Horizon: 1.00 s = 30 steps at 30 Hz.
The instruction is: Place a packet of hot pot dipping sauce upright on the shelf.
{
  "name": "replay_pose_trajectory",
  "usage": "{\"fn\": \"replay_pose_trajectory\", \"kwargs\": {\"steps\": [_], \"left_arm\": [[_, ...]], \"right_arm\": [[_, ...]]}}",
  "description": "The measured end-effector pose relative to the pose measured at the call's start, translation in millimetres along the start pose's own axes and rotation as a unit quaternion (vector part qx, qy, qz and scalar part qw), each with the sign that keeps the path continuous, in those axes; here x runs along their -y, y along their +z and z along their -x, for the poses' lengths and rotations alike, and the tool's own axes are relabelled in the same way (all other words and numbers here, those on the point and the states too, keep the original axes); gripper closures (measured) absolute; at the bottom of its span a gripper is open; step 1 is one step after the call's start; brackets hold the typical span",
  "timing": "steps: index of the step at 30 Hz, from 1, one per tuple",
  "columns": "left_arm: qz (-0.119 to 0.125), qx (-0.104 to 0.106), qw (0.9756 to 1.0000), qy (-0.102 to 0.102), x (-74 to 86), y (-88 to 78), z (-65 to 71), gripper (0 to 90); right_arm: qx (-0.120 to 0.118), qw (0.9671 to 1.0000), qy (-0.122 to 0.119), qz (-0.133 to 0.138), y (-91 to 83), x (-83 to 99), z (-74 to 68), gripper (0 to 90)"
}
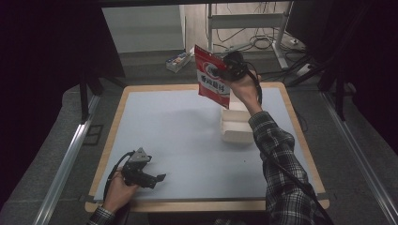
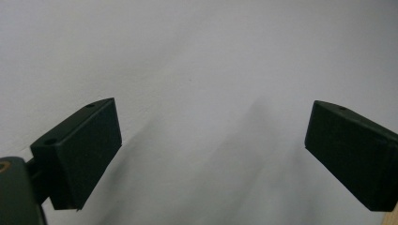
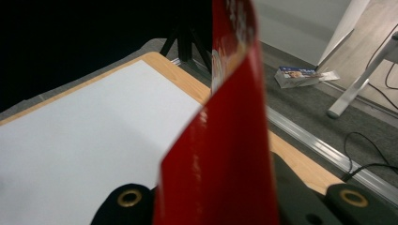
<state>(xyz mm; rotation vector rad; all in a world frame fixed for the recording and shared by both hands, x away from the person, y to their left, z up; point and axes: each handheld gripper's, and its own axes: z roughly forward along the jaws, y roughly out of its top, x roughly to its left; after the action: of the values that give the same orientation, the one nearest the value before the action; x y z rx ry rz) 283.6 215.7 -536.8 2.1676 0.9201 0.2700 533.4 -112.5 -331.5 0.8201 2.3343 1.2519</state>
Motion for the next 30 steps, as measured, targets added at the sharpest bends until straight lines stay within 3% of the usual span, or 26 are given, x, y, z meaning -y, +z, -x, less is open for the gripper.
{"fn": "replay_pose_trajectory", "kwargs": {"steps": [12,30], "left_arm": [[0.003,0.001,1.0,0.002,-0.1,-0.6,0.3,4.1],[0.004,-0.004,1.0,0.002,-0.5,-1.0,0.3,4.4]], "right_arm": [[0.022,0.9997,0.009,0.004,4.0,13.7,25.7,89.1],[0.047,0.9983,0.033,0.006,-23.6,40.7,53.6,89.1]]}}
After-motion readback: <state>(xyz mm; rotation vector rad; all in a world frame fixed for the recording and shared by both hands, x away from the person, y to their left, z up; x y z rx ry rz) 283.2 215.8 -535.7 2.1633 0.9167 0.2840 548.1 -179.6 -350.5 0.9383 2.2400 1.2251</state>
